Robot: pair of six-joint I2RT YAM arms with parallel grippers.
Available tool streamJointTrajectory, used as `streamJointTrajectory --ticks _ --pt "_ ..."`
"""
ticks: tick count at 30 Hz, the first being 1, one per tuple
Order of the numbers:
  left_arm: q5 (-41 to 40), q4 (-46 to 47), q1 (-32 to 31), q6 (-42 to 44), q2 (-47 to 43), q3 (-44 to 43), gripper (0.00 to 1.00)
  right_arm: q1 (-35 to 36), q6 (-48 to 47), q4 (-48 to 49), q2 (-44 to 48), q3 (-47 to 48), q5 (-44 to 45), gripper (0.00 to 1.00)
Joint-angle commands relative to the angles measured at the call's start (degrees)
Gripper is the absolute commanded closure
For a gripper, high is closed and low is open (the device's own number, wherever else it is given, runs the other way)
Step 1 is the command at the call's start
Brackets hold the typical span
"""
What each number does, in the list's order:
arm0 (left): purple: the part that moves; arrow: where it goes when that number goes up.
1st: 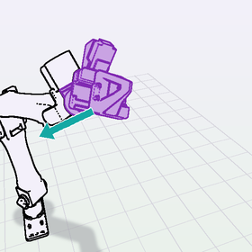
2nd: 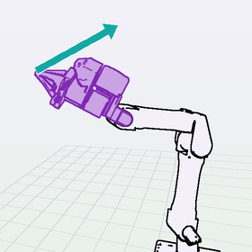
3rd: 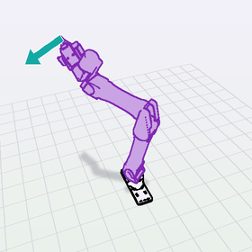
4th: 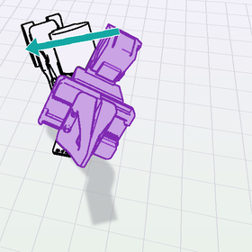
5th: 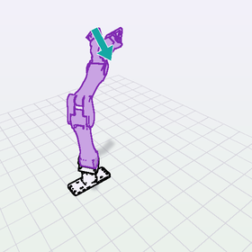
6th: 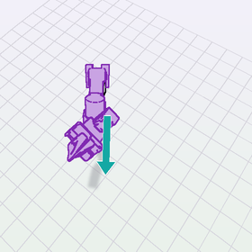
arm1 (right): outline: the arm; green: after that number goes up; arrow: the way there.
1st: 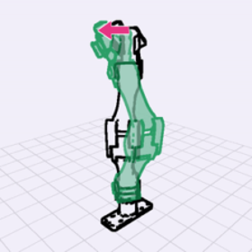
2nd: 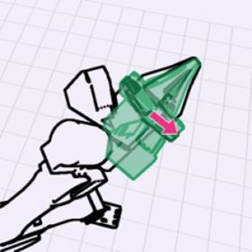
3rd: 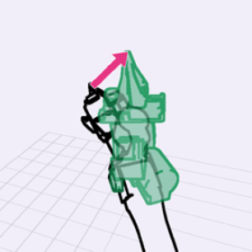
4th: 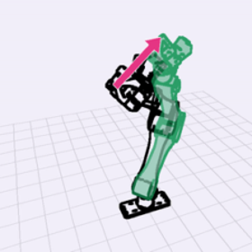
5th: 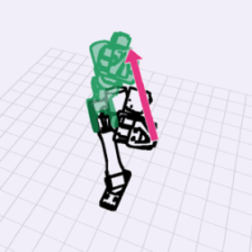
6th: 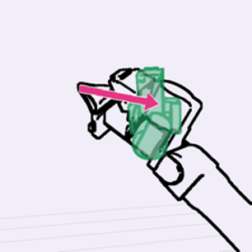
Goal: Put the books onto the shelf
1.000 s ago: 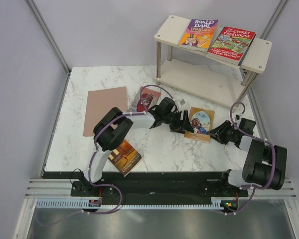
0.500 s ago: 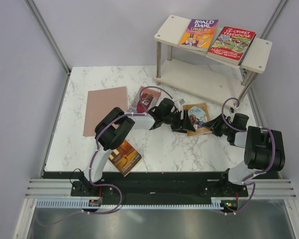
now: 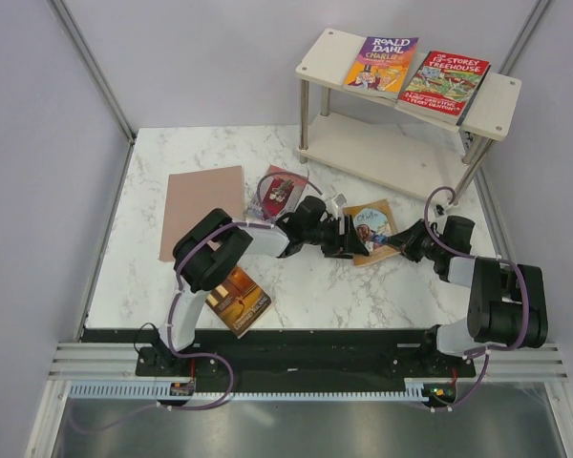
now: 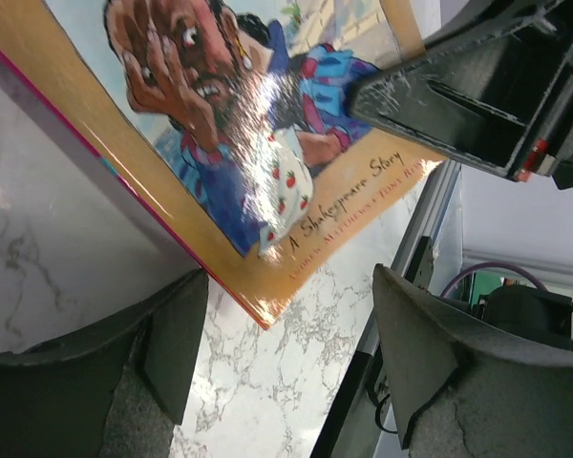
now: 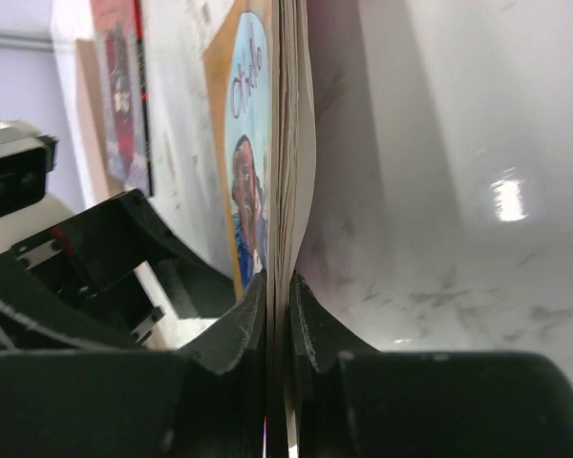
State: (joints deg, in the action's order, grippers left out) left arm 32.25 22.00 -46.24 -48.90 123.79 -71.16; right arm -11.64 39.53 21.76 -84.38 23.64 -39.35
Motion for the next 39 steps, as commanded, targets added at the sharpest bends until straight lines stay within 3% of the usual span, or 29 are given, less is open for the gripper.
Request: streamJointTrajectory --ticks 1,5,7,13,15,17,19,20,23,26,33,39 --pt "-5.01 2.95 0.97 -2.24 -2.58 5.58 0.23 0.83 3.97 -0.58 3.43 -0.35 -6.78 0.88" --pt "-4.65 7.61 1.15 -4.61 -2.15 6.12 0.25 0.83 4.51 -1.62 4.92 0.18 -8.11 0.88" --pt "-4.22 9.81 1.15 -5.41 -1.88 6.29 0.34 0.83 3.46 -2.77 5.63 0.01 -8.11 0.88" --pt "-2.9 18.16 1.15 -8.31 -1.44 6.2 0.86 0.83 2.84 -4.18 6.24 -2.01 -10.3 0.85" --pt "-2.46 19.74 1.15 -8.66 -1.88 6.47 0.98 0.74 1.52 -5.67 6.59 -2.37 -10.39 0.83" --pt "-2.28 20.01 1.15 -8.58 -3.11 7.17 0.98 0.74 -0.32 -7.94 7.03 -2.37 -10.13 0.81" --pt "-2.19 20.8 1.24 -8.31 -4.25 7.96 0.98 0.83 -1.29 -9.62 7.21 -2.02 -8.91 0.71" --pt "-2.19 20.98 1.41 -8.14 -5.56 8.83 0.98 0.83 -1.73 -10.33 7.21 -1.93 -8.64 0.59" --pt "-1.75 21.24 1.76 -7.96 -7.94 9.98 0.98 0.57 -1.39 -10.6 7.3 -2.28 -7.15 0.38" --pt "-1.14 21.07 2.12 -7.79 -9.96 10.42 0.98 -0.84 -0.25 -10.25 8.61 -3.77 -5.47 0.22" --pt "1.23 22.56 2.56 -8.4 -10.76 8.76 0.98 -3.92 4.41 -6.91 15.38 -6.32 -6.52 0.06" --pt "5.18 25.72 2.64 -11.21 -9.8 5.68 0.98 -4.44 10.73 2.56 16.88 -9.13 -10.2 0.02"
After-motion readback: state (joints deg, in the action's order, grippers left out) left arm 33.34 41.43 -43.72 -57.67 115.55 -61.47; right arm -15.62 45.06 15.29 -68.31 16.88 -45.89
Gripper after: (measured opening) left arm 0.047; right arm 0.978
